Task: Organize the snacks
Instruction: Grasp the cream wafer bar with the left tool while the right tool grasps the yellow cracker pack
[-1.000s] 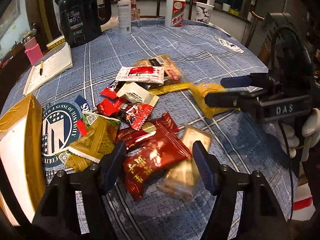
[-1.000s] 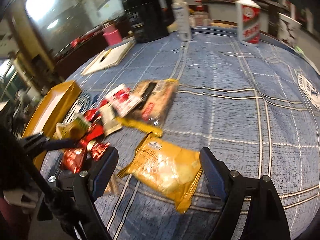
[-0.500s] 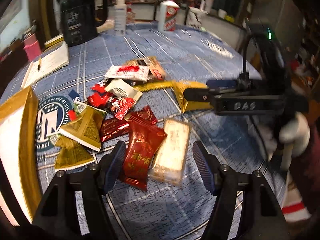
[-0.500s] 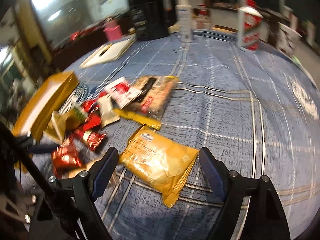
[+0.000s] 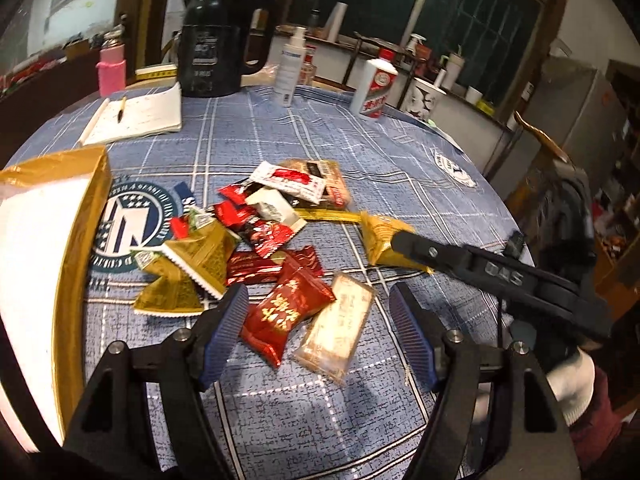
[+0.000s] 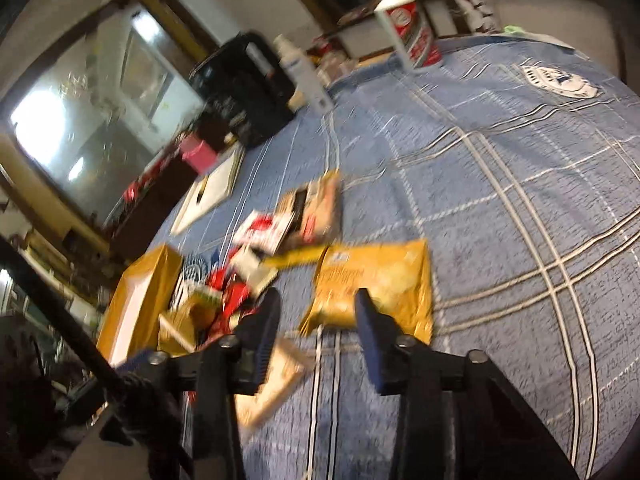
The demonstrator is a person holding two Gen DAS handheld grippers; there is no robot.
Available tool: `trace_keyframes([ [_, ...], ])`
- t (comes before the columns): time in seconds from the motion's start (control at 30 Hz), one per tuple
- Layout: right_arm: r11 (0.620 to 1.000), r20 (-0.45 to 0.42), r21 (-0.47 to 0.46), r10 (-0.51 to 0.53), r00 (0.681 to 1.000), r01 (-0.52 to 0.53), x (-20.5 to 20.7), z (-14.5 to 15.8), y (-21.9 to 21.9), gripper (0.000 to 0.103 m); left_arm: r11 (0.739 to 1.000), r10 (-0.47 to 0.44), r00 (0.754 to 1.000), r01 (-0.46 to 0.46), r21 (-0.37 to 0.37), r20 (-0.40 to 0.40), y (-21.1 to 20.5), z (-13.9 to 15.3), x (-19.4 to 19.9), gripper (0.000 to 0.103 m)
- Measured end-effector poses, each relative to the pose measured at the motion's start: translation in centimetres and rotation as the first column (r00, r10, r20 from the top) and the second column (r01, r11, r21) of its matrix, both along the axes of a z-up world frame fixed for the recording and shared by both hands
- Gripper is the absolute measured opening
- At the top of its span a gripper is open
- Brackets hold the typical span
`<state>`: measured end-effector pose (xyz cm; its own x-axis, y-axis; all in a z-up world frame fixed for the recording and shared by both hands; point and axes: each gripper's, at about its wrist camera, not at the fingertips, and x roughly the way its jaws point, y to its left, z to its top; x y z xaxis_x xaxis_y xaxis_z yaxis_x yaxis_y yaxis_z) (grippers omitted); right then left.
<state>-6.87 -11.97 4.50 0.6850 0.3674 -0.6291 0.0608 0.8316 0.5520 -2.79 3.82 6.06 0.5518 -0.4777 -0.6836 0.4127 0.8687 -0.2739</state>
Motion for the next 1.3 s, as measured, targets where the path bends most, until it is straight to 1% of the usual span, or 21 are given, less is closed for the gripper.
trace_keyframes([
  [0.1, 0.987, -0.037, 0.156, 0.054, 0.998, -0.048, 0.0, -0.7, 0.0, 0.034, 1.000, 0.014, 1.000, -0.014, 0.009, -0.008, 0.3, -0.2, 0.2, 0.074],
  [0.13, 0.980, -0.058, 0.187, 0.084, 0.995, -0.071, 0.3, -0.9, 0.2, 0.034, 1.000, 0.007, 1.000, -0.007, 0.015, -0.010, 0.2, -0.3, 0.2, 0.075],
  [0.17, 0.980, -0.067, 0.177, 0.105, 0.992, -0.092, 0.3, -0.8, 0.4, 0.034, 1.000, -0.003, 1.000, 0.003, 0.022, -0.010, 0.1, -0.3, 0.0, 0.077],
  [0.2, 0.983, -0.073, 0.145, 0.125, 0.990, -0.113, 0.4, -0.5, 0.7, 0.034, 0.999, -0.023, 1.000, 0.023, 0.041, -0.007, -0.3, -0.3, -0.1, 0.078],
  [0.23, 0.987, -0.077, 0.081, 0.142, 0.987, -0.136, 0.3, -0.1, 1.0, 0.034, 0.996, -0.050, 0.999, 0.050, 0.069, 0.001, -0.9, -0.5, -0.3, 0.078],
  [0.27, 0.988, -0.078, 0.035, 0.150, 0.986, -0.147, 0.2, 0.2, 1.1, 0.034, 0.993, -0.076, 0.997, 0.075, 0.092, 0.008, -1.5, -0.6, -0.7, 0.078],
  [0.33, 0.985, -0.075, -0.063, 0.157, 0.985, -0.162, 0.2, 0.7, 1.1, 0.035, 0.981, -0.140, 0.990, 0.136, 0.140, 0.016, -3.0, -1.0, -1.2, 0.078],
  [0.4, 0.970, -0.052, -0.192, 0.140, 0.989, -0.147, 0.1, 1.5, 0.6, 0.035, 0.968, -0.180, 0.983, 0.174, 0.182, 0.017, -4.2, -1.5, -1.5, 0.078],
  [0.47, 0.961, -0.037, -0.248, 0.118, 0.992, -0.123, 0.1, 1.6, -0.5, 0.035, 0.955, -0.204, 0.979, 0.195, 0.223, 0.018, -5.3, -2.0, -1.3, 0.078],
  [0.53, 0.956, -0.039, -0.268, 0.110, 0.993, -0.116, 0.6, 1.5, -1.5, 0.036, 0.946, -0.197, 0.979, 0.178, 0.272, 0.045, -6.0, -2.1, -0.9, 0.078],
  [0.63, 0.955, -0.042, -0.266, 0.127, 0.991, -0.133, 0.9, 1.5, -2.6, 0.036, 0.932, -0.212, 0.976, 0.188, 0.310, 0.046, -6.8, -2.2, -0.2, 0.079],
  [0.77, 0.951, -0.046, -0.256, 0.165, 0.985, -0.171, 2.3, 1.6, -3.3, 0.036, 0.889, -0.255, 0.965, 0.210, 0.407, 0.058, -7.8, -2.8, -1.1, 0.082],
  [0.83, 0.947, -0.054, -0.263, 0.175, 0.983, -0.183, 2.9, 1.4, -3.5, 0.039, 0.867, -0.278, 0.960, 0.233, 0.440, 0.040, -7.9, -3.0, -1.9, 0.082],
  [0.87, 0.947, -0.055, -0.261, 0.180, 0.982, -0.188, 3.0, 1.3, -3.5, 0.039, 0.864, -0.296, 0.955, 0.262, 0.430, 0.014, -7.9, -3.1, -2.3, 0.082],
  [0.93, 0.946, -0.058, -0.255, 0.191, 0.980, -0.199, 3.2, 1.2, -3.7, 0.039, 0.872, -0.312, 0.950, 0.286, 0.396, 0.001, -7.5, -3.1, -3.0, 0.082],
  [1.07, 0.956, -0.042, -0.229, 0.178, 0.983, -0.183, 3.2, 1.1, -4.2, 0.039, 0.875, -0.263, 0.965, 0.231, 0.426, 0.018, -7.8, -3.5, -1.6, 0.082],
  [1.13, 0.960, -0.035, -0.223, 0.169, 0.985, -0.172, 3.1, 1.2, -4.4, 0.039, 0.885, -0.248, 0.969, 0.229, 0.405, -0.005, -7.9, -3.9, -0.4, 0.082],
  [1.2, 0.957, -0.033, -0.227, 0.176, 0.984, -0.179, 3.0, 1.3, -4.3, 0.039, 0.883, -0.245, 0.969, 0.232, 0.409, -0.021, -8.3, -4.4, 0.3, 0.082],
  [1.27, 0.952, -0.032, -0.237, 0.191, 0.981, -0.193, 3.1, 1.4, -4.2, 0.039, 0.892, -0.248, 0.968, 0.240, 0.383, -0.029, -8.5, -4.6, 0.7, 0.081],
  [1.3, 0.950, -0.031, -0.238, 0.198, 0.980, -0.200, 3.2, 1.4, -4.1, 0.039, 0.900, -0.248, 0.968, 0.245, 0.361, -0.039, -8.4, -4.6, 0.7, 0.069],
])
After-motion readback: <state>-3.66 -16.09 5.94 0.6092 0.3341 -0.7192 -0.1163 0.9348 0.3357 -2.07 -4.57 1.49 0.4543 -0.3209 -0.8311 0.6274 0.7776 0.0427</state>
